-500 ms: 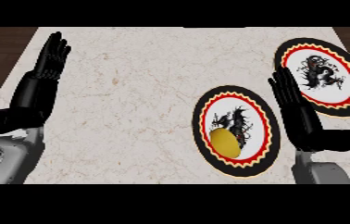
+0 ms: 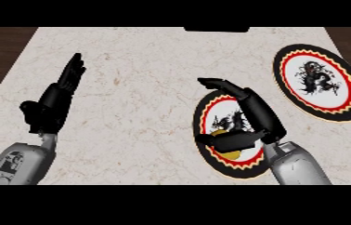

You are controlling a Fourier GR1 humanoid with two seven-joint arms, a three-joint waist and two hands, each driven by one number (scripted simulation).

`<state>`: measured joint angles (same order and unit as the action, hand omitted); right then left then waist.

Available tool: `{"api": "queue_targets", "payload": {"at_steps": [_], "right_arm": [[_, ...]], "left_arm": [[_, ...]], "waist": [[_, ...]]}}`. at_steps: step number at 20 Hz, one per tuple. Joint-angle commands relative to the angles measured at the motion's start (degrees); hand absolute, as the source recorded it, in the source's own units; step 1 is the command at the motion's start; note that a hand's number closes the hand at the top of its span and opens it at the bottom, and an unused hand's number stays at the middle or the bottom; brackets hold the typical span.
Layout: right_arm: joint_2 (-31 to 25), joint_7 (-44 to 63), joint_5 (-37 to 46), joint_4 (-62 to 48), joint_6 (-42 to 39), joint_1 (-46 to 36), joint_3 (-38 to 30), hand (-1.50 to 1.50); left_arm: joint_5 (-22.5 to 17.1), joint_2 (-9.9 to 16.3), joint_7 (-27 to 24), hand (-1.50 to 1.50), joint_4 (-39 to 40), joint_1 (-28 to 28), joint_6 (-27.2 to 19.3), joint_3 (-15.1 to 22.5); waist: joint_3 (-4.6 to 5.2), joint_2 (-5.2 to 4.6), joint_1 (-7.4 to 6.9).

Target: Pick the lemon from the plate and place it in the plate

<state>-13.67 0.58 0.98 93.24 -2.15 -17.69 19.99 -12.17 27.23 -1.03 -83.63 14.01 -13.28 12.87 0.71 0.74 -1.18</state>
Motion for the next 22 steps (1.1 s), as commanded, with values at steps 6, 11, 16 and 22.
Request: {"api": "queue_targets", "payload": {"at_steps": [6, 11, 16, 22], "right_arm": [[5.8, -8.6, 14.9, -6.3, 7.7, 12.6, 15.1, -1.5], [-2.7, -4.9, 19.2, 7.3, 8.5, 13.5, 10.7, -1.5], [-8.3, 7.2, 20.2, 21.2, 3.3, 13.1, 6.4, -1.5], [-19.7, 23.1, 17.5, 24.3, -13.2, 8.3, 3.8, -1.5]], "left_arm": [[2.6, -3.3, 7.5, 0.0, -1.6, -0.3, -2.2, 0.9], [3.4, -4.7, 3.7, 0.0, 5.7, 1.8, 0.1, -0.1], [2.8, -3.2, 5.6, 0.0, 2.6, 0.6, 1.2, -2.4], [3.7, -4.5, 4.8, 0.0, 2.9, 0.2, 0.7, -1.3]], "waist": [[-0.75, -0.67, 1.01], [-0.69, -0.68, 1.93], [-0.67, -0.49, 1.58], [-0.59, -0.43, 1.21]]}}
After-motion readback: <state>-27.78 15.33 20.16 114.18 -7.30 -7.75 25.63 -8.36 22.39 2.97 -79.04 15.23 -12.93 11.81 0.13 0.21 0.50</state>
